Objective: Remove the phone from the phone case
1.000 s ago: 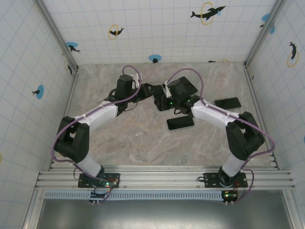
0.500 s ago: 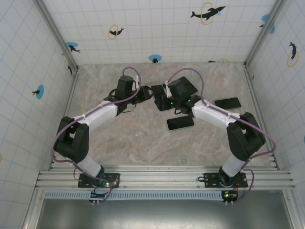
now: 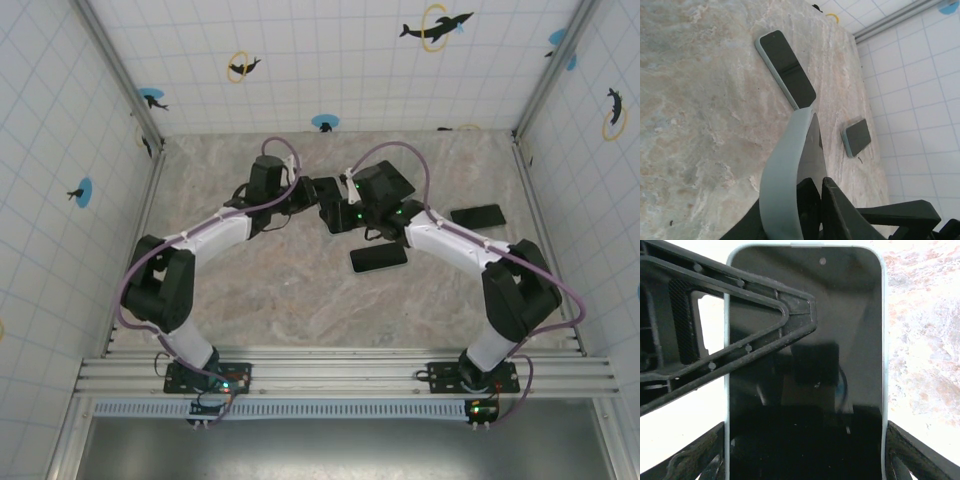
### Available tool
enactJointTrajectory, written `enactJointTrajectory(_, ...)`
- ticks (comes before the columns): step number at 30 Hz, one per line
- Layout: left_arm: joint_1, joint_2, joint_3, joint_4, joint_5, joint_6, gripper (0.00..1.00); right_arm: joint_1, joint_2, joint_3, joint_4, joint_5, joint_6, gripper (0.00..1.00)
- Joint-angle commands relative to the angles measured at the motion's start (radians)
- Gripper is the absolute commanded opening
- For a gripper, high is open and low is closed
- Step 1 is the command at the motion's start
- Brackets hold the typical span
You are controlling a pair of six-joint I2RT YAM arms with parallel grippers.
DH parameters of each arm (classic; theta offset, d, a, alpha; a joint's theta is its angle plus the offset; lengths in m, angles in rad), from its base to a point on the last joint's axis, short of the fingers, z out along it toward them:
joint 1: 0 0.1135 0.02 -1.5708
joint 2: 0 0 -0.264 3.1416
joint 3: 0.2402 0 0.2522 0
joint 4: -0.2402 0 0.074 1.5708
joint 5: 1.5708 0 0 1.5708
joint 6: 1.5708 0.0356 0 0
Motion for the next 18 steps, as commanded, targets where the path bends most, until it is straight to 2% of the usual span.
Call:
enactJointTrajectory(1,0.006,-0.001,0.023,0.033,0.009,-0.01,0.14,0.008,-0.055,-0.01,0.052,-0.014,-0.005,0.51)
enactJointTrajectory(4,0.012,-0.01,0.018,0.053,0.015,-0.03,0.07,0.007,-0.062,-0.026,0.064,-0.014,-0.004,0.58)
enactJointTrajectory(10,0.027,-0.026,0.018,0.117,0.038,-0.093,0.05,0.006,-0.085,-0.054,0.094,-0.016,-0.002,0.78)
enactJointTrajectory(12,0.033,-0.034,0.022,0.137,0.042,-0.114,0.05,0.006,-0.109,-0.084,0.12,-0.018,0.001,0.88)
enactJointTrajectory(16,0.042,-0.049,0.024,0.2,0.064,-0.171,0.05,-0.006,-0.165,-0.146,0.17,-0.03,0.04,0.91)
enactJointTrajectory(18,0.079,-0.058,0.034,0.226,0.074,-0.196,0.05,-0.008,-0.196,-0.17,0.189,-0.035,0.063,0.91)
